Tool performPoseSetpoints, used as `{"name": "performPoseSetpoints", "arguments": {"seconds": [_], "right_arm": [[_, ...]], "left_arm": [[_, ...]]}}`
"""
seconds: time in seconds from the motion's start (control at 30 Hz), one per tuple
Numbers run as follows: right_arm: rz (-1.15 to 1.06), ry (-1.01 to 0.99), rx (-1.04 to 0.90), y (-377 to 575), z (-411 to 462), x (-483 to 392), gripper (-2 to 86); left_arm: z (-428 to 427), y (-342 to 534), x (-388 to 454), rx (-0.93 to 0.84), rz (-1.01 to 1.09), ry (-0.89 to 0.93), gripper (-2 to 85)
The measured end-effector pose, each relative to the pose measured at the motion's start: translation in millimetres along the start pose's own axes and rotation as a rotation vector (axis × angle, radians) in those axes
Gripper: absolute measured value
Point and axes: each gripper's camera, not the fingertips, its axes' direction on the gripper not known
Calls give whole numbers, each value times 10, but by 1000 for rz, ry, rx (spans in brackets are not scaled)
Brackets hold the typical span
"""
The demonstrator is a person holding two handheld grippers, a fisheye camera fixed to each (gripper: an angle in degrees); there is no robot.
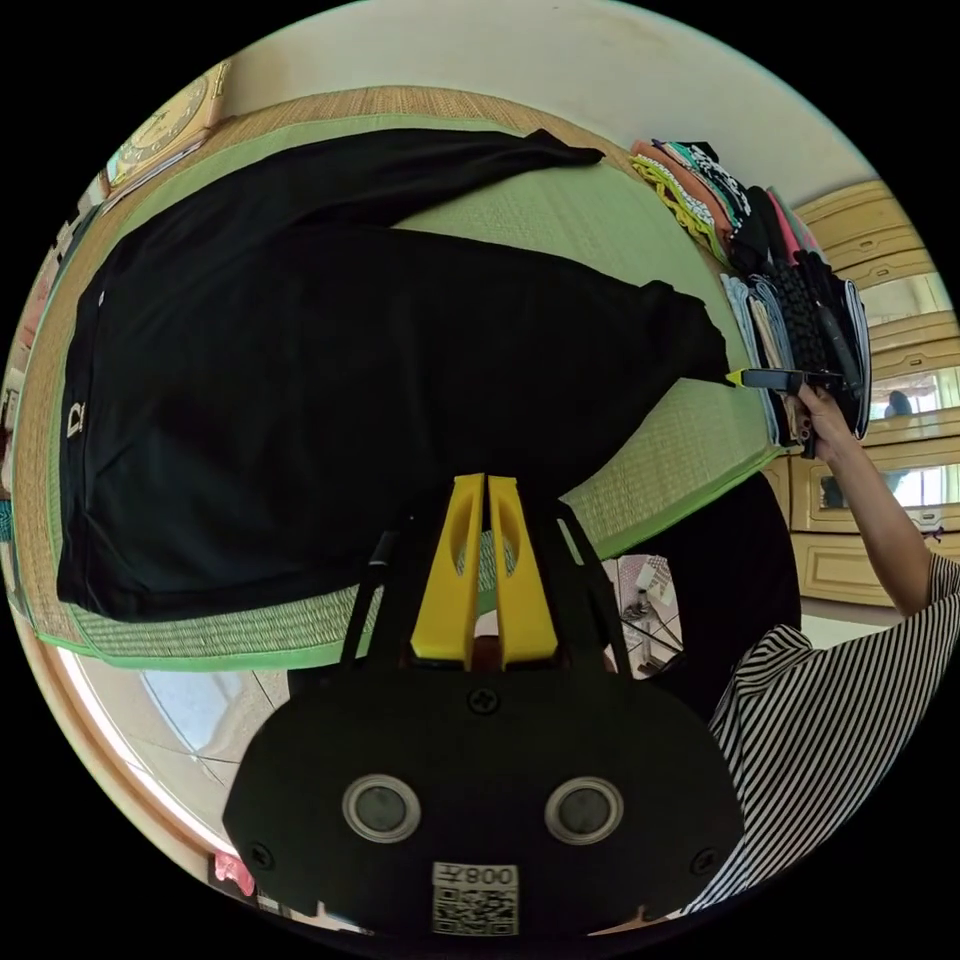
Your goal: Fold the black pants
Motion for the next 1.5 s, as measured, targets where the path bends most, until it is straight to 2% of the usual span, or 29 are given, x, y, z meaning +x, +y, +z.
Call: {"name": "performPoseSetpoints", "arguments": {"seconds": [0.23, 0.33, 0.53, 0.7, 0.93, 1.1, 1.27, 1.5], "right_arm": [[-129, -11, -69, 103, -340, 349, 12], [-162, -83, -79, 218, -480, 559, 9], [-78, -139, -165, 296, -5, 969, 6], [16, -197, -57, 488, -22, 1322, 22], [67, -211, 66, 722, -99, 1536, 60], [15, -147, 189, 654, -311, 1553, 63], [-50, -138, 197, 359, -283, 1575, 68], [-128, -155, 263, -199, -318, 1664, 70]], "left_arm": [[-137, -326, 265, -6, 63, 53, 2], [-195, -408, 327, -7, 65, 85, 2], [-71, -606, 393, -50, 5, 128, 3], [-168, -873, 614, 1, 59, 178, 9], [-65, -1733, 1337, 25, 253, 282, 26], [-27, -2288, 1751, 50, 338, 220, 30], [-213, -2994, 1710, 144, 280, -9, 44], [-373, -3825, 1500, 205, 229, 29, 59]]}}
